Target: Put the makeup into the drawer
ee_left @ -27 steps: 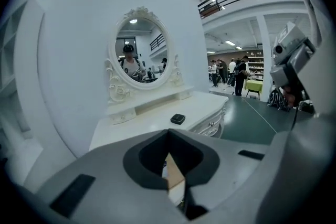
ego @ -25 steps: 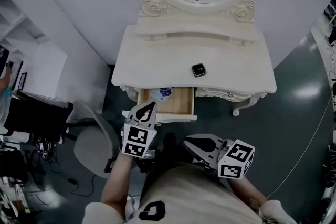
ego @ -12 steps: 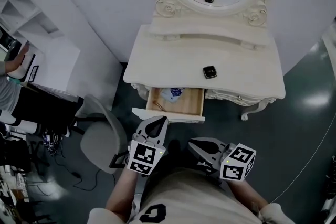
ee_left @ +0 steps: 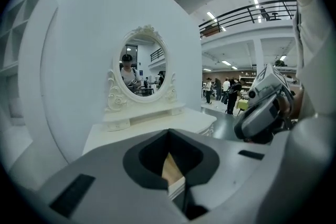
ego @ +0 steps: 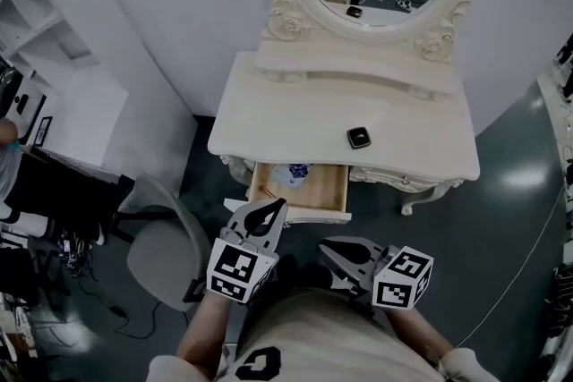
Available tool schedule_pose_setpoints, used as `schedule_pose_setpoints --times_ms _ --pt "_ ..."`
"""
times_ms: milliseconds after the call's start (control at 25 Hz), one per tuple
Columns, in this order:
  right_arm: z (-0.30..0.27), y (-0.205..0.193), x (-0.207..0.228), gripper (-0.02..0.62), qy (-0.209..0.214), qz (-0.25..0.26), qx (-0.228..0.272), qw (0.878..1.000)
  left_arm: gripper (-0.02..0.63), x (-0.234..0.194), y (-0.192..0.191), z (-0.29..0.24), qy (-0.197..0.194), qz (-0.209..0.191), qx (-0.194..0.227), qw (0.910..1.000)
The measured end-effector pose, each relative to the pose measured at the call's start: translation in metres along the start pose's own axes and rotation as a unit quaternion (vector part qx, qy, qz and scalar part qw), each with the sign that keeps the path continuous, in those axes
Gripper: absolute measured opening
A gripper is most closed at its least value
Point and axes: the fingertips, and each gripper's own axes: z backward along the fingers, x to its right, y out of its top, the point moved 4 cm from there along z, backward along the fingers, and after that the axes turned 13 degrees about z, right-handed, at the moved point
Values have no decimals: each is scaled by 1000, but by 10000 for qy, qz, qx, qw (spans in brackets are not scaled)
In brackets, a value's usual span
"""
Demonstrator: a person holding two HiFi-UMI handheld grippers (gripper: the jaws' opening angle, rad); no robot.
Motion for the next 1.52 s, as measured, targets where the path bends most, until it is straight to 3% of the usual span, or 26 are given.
schedule_pose_setpoints --times_ms 160,440,760,1000,1240,1520 --pt "-21 9 -2 29 -203 168 -127 9996 55 -26 0 1 38 142 -30 9999" --pt "-52 19 -5 29 -537 301 -347 9975 55 -52 7 3 -335 -59 -42 9994" --pt "-75 17 -16 29 -864 436 -576 9936 55 -59 5 0 -971 -122 -160 9951" --pt "-78 17 -17 29 -977 399 -579 9927 55 -55 5 -5 -1223 -154 -218 9921" --pt "-79 18 -9 29 -934 411 -608 9929 55 -50 6 -13 -1295 -175 -212 9912" --pt "-66 26 33 29 -1151 94 -427 9924 55 -43 12 -35 -1215 -142 -267 9921"
